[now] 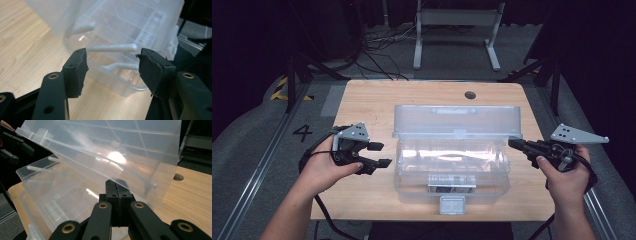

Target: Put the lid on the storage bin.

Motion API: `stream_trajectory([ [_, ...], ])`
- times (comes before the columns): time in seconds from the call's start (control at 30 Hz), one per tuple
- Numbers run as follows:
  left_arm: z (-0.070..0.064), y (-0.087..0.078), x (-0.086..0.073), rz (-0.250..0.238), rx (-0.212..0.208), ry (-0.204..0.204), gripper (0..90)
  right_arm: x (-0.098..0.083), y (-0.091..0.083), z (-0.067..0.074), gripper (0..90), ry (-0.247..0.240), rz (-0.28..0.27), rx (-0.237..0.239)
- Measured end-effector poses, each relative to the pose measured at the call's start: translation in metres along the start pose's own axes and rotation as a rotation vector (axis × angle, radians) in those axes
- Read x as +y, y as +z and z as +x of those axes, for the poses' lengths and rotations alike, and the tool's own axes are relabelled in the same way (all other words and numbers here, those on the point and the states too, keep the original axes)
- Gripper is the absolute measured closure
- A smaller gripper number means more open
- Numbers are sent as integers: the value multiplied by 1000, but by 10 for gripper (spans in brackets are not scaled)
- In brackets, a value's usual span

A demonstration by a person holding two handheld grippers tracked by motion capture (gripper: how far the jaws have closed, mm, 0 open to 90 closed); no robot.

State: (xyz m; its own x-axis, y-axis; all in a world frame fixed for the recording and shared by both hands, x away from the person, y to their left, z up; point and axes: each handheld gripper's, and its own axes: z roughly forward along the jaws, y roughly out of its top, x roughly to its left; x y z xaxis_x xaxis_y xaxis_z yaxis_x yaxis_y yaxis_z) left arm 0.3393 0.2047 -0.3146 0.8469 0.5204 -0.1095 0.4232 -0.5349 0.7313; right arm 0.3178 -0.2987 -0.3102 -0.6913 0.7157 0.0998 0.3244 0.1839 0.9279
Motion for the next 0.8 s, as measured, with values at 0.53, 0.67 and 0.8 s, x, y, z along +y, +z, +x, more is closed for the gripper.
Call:
stream_trajectory([
  [0.53,44,22,-36,40,249,-181,374,-5,-6,6,900,0,35,-6],
  [0.67,51,27,-41,81,301,-202,374,-7,-7,8,900,2,45,-4],
  [0.8,57,32,-45,91,308,-224,372,-10,-9,10,895,1,64,-2],
])
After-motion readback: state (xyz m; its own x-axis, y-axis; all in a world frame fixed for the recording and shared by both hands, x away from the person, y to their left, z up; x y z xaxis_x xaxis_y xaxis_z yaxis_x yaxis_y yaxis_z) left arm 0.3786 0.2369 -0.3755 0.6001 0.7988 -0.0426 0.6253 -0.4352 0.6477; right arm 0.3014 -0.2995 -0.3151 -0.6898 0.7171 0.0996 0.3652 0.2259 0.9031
